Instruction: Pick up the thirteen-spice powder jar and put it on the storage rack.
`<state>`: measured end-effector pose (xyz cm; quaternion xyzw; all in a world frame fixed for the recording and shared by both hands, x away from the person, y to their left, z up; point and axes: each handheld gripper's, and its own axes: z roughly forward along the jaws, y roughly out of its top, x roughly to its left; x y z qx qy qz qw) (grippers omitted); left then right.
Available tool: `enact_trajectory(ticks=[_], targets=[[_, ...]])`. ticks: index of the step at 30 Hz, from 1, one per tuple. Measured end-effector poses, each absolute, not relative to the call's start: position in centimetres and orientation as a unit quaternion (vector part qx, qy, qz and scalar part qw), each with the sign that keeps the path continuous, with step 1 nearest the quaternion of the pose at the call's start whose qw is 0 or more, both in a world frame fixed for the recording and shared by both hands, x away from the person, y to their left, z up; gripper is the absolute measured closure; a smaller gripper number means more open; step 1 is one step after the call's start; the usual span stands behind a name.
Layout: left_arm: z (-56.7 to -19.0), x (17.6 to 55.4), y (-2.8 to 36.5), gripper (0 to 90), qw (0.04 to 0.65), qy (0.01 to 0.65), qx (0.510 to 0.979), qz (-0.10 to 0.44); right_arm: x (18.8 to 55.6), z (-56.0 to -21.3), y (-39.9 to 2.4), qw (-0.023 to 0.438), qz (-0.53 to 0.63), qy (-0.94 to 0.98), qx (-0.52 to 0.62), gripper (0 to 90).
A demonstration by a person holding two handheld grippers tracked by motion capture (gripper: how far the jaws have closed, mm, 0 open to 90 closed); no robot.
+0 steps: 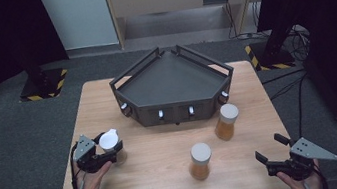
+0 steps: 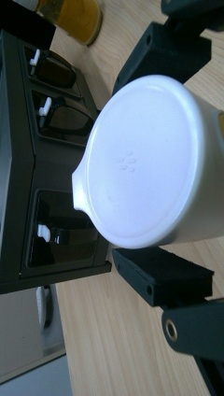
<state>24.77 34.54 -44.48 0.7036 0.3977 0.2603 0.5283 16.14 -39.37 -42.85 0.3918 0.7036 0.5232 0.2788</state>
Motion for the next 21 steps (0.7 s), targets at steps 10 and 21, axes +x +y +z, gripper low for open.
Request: enact_trajectory(ticks=[10,21], targets=[[-44.5,24.5,34.1,29.8,0.523,0.387,0.707,0.278,16.1,-42.9,-39.4,0.279,0.523,0.704,0.391,6.1],[-42.8,25.2,34.1,29.9,0.538,0.363,0.715,0.261,16.2,-42.9,-39.3,0.278,0.523,0.704,0.392,6.1]])
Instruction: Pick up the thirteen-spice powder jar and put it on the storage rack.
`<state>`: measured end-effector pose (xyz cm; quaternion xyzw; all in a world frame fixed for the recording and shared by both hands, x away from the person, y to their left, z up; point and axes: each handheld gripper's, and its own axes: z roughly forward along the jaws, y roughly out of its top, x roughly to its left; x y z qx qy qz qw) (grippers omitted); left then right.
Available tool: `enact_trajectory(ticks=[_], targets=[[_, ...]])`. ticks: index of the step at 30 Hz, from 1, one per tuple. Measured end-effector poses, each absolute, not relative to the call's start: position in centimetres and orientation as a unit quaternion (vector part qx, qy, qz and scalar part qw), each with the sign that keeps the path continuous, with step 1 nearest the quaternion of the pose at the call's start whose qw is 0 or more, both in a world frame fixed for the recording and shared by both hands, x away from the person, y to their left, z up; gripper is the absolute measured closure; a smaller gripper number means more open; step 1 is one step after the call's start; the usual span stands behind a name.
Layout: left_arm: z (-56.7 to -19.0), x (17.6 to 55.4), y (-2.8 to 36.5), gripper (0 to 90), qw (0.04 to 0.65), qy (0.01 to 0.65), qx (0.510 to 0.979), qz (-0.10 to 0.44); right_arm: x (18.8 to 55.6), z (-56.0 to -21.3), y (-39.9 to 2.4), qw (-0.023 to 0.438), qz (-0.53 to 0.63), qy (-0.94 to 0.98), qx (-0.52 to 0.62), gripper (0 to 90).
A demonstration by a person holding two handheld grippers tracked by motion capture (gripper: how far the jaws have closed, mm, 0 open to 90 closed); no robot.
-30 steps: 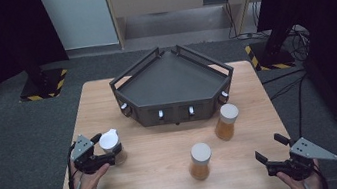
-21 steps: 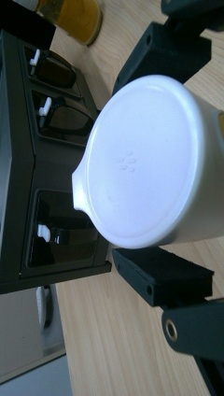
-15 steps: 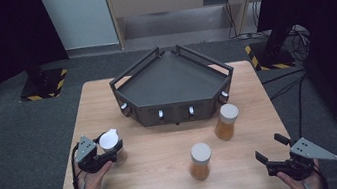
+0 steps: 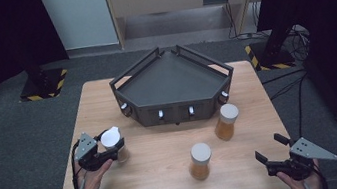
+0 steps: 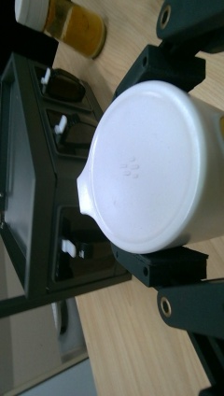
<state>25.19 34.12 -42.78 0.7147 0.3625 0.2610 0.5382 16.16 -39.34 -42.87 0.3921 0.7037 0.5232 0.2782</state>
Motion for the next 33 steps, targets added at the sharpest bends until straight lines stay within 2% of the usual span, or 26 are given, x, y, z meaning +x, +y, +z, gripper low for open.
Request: enact_trajectory(ticks=[19,33], targets=[[-37.3,28.0,32.8,29.8,0.562,0.297,0.738,0.227,16.2,-42.9,-39.3,0.278,0.523,0.704,0.391,6.3],[-33.1,31.4,31.0,29.9,0.572,0.291,0.734,0.221,16.2,-42.8,-39.3,0.275,0.523,0.705,0.391,6.6]])
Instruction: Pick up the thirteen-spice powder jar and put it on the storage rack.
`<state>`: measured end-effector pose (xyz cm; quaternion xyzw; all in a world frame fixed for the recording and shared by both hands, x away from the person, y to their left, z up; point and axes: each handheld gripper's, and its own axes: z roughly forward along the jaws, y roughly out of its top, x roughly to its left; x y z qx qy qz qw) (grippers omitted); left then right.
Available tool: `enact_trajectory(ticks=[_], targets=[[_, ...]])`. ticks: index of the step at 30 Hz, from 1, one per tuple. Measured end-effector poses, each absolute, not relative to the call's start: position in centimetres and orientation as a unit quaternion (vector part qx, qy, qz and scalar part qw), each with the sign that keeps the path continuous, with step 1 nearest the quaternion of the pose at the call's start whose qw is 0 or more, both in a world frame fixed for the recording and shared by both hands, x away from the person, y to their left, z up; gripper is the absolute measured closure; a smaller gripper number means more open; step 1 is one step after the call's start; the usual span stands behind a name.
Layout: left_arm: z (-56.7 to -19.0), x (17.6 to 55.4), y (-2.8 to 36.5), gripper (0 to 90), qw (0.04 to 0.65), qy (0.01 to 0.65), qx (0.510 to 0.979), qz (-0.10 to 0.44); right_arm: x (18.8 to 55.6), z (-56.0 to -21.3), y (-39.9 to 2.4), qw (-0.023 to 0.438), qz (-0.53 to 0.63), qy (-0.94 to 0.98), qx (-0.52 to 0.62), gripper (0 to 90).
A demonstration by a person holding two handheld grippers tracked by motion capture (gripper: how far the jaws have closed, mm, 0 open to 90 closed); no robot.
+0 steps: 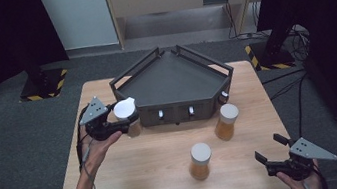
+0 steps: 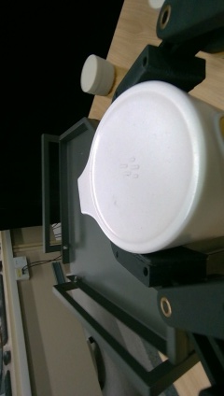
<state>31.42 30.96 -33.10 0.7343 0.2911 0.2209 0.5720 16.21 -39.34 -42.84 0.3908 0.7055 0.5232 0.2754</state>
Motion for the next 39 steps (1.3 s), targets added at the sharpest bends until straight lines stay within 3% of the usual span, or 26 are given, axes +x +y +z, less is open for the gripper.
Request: enact_trajectory(ticks=[17,39], targets=[[-29.2,37.0,27.7,29.8,0.565,0.328,0.712,0.258,16.2,-42.9,-39.5,0.273,0.526,0.704,0.391,6.6],[-31.1,42.8,23.8,29.9,0.525,0.390,0.699,0.289,16.3,-43.1,-39.8,0.268,0.531,0.699,0.397,6.6]])
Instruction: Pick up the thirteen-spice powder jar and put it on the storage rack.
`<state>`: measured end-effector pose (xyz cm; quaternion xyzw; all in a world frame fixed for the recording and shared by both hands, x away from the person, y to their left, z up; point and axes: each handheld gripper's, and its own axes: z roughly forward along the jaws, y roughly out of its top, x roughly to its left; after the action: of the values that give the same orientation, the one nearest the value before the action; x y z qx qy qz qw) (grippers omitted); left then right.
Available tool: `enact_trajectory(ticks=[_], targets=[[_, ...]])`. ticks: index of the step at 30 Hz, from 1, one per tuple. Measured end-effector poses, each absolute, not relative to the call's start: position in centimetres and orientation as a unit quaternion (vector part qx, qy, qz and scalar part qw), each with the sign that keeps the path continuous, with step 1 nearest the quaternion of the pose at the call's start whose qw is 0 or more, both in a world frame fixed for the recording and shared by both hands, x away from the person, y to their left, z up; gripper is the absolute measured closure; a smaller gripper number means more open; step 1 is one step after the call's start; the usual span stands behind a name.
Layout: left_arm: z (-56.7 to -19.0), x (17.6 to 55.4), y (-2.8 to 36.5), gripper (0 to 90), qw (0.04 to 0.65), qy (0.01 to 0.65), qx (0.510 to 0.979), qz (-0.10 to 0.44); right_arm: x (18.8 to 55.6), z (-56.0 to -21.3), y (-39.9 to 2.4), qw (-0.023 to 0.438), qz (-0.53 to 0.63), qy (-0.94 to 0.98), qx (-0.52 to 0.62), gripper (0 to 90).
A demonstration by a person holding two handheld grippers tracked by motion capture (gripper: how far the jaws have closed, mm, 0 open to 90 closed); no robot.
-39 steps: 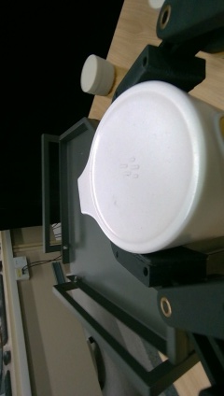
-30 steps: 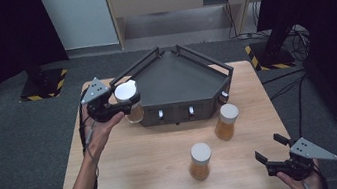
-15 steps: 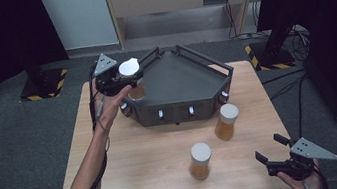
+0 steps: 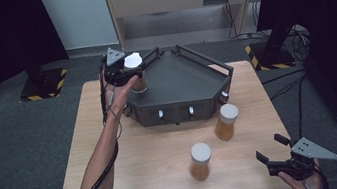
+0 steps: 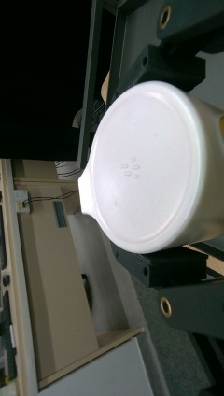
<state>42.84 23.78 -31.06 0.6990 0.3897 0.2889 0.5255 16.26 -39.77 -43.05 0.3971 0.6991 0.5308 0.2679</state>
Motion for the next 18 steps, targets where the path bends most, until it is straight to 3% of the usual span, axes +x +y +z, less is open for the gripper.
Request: enact_trajectory(ticks=[18], targets=[[-32.7,43.2,23.2,29.8,0.528,0.403,0.693,0.282,16.3,-43.1,-39.9,0.267,0.532,0.700,0.395,6.6]])
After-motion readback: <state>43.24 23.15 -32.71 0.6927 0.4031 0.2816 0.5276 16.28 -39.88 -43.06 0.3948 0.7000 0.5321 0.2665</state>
